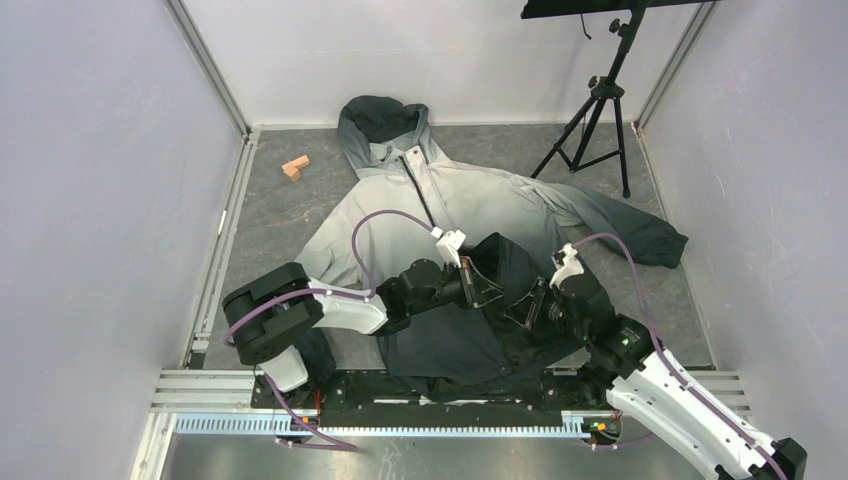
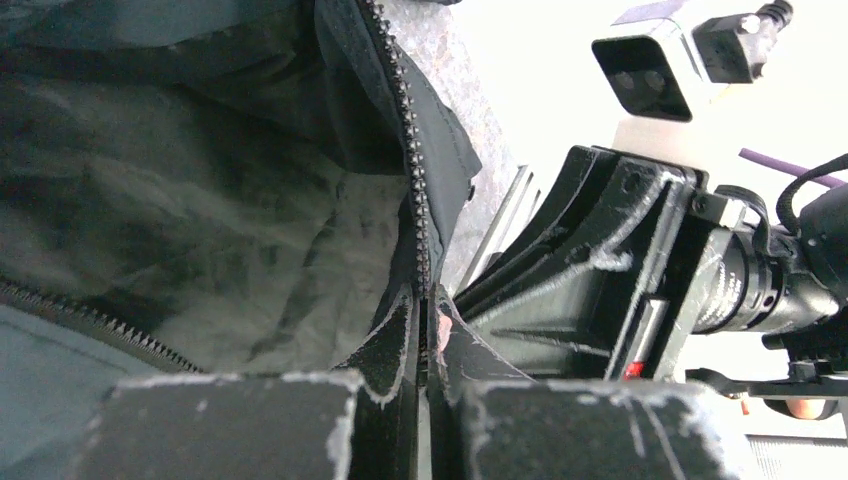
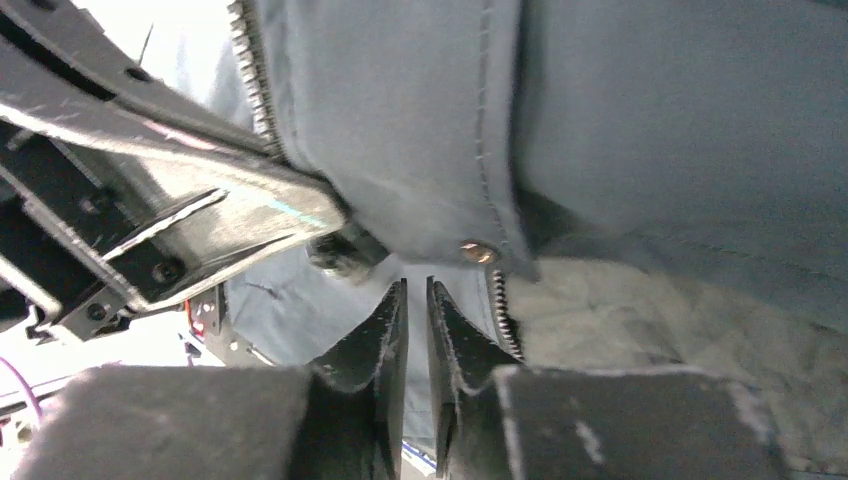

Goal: Zip up the jacket

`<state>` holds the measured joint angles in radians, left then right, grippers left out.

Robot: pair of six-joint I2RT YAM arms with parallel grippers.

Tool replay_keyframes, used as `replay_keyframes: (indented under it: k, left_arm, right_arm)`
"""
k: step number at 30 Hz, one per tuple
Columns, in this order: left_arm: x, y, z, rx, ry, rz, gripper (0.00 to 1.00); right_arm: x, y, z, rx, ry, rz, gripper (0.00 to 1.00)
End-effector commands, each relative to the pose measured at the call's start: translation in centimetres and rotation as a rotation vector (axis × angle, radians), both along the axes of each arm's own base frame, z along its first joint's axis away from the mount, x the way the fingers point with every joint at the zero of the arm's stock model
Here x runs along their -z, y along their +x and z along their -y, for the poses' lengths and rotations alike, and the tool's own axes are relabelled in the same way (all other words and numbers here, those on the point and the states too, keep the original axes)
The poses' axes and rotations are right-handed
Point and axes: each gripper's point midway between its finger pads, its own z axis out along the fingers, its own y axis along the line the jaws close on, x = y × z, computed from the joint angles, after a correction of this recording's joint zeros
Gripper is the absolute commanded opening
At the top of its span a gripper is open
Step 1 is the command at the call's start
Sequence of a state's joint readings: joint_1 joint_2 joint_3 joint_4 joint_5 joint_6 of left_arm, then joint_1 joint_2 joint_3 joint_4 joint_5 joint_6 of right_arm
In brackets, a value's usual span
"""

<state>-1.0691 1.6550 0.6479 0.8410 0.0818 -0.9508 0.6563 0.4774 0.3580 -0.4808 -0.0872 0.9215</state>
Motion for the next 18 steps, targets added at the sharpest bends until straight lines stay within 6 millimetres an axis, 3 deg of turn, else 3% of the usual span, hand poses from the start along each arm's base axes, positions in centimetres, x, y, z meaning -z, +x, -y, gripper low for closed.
replay_keyframes:
  k: [1, 4, 7, 11, 15, 18]
  left_arm:
    - [-3.7, 0.6, -0.7, -0.042, -0.092, 0.118, 0.02]
    - [-4.3, 0.6, -0.7, -0.043, -0.099, 0.129, 0.02]
    - [-4.8, 0.6, -0.4, -0.036, -0.109, 0.135, 0.02]
    - [-5.4, 0.5, -0.2, -0.02, -0.138, 0.14, 0.02]
    - [-6.5, 0.3, -0.1, -0.005, -0.197, 0.138, 0.02]
    - [-7.3, 0.4, -0.3, -0.008, -0.239, 0.139, 0.02]
  right_arm:
    - [1.8, 0.2, 1.7, 0.062, -0.086, -0.022, 0.11]
    - [3.1, -0.5, 2.4, 0.035, -0.135, -0.031, 0.06]
    - [2.9, -0.8, 1.9, -0.063, -0.155, 0.034, 0.17]
    - [0.8, -0.2, 1.7, -0.138, -0.161, 0.187, 0.42]
    - [-2.8, 0.3, -0.5, -0.161, 0.019, 0.337, 0.58]
    - [-3.9, 0.3, -1.9, -0.175, 0.145, 0.393, 0.65]
